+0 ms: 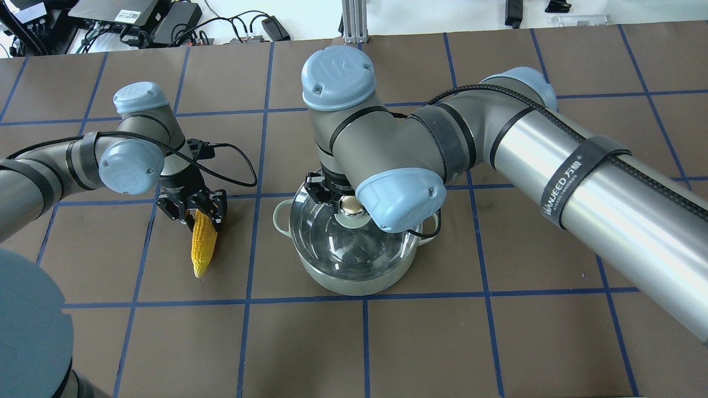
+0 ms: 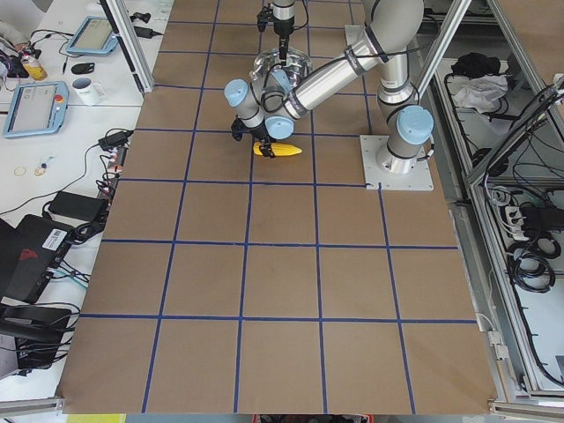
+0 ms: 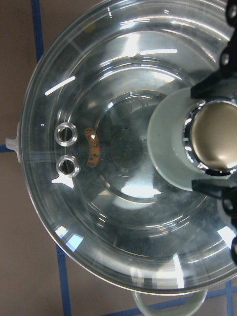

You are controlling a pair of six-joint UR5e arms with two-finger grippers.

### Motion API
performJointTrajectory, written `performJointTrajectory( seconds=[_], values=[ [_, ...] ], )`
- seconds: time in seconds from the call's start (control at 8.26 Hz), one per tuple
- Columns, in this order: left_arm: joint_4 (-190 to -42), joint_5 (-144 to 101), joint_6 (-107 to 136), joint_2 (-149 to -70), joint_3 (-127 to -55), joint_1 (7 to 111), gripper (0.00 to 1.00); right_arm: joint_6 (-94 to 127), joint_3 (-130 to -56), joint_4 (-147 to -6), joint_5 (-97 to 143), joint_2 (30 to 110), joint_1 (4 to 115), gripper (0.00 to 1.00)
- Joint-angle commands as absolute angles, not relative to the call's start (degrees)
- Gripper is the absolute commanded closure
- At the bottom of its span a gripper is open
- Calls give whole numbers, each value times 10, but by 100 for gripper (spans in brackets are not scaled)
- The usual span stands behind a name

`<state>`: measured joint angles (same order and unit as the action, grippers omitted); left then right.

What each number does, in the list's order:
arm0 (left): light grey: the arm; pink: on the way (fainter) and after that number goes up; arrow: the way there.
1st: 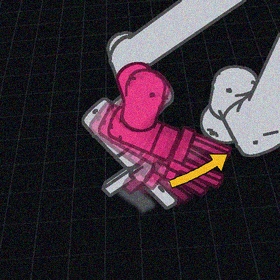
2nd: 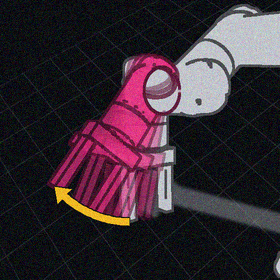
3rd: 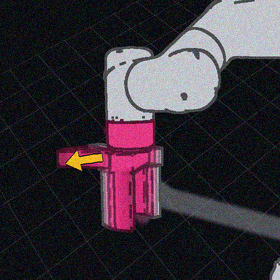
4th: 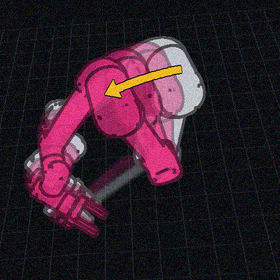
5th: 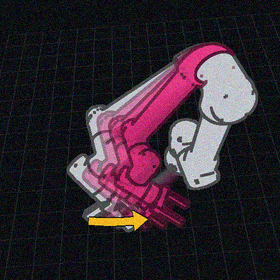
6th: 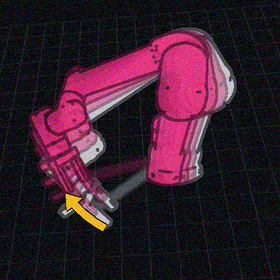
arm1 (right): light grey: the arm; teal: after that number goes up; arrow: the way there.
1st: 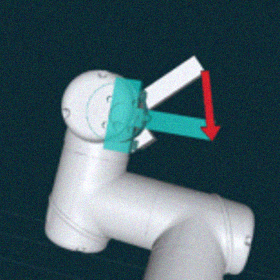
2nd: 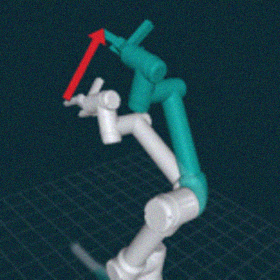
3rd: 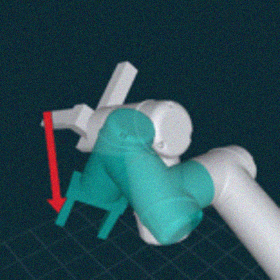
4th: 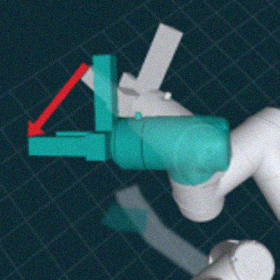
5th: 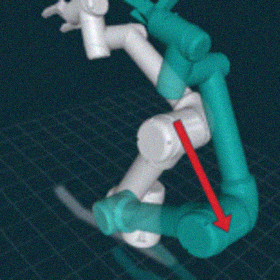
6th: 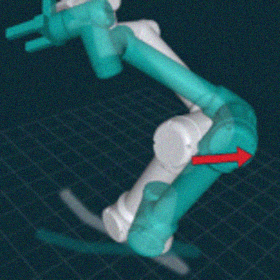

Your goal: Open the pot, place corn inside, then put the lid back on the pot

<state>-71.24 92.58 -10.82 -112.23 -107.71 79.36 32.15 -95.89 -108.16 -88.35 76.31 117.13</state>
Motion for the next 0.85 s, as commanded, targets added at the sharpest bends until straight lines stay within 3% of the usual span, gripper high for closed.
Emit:
performJointTrajectory(
  seconds=[0.0,0.36,0.73],
  values=[
    [-727,925,-103,-1108,-1072,792,100,318,-957,-1080,-888,766,1170,58],
    [-767,932,-92,-1056,-1054,791,100,318,-951,-1076,-908,776,1169,65],
    [-844,935,-57,-1007,-974,791,100,312,-928,-1056,-913,815,1151,67]
  ],
)
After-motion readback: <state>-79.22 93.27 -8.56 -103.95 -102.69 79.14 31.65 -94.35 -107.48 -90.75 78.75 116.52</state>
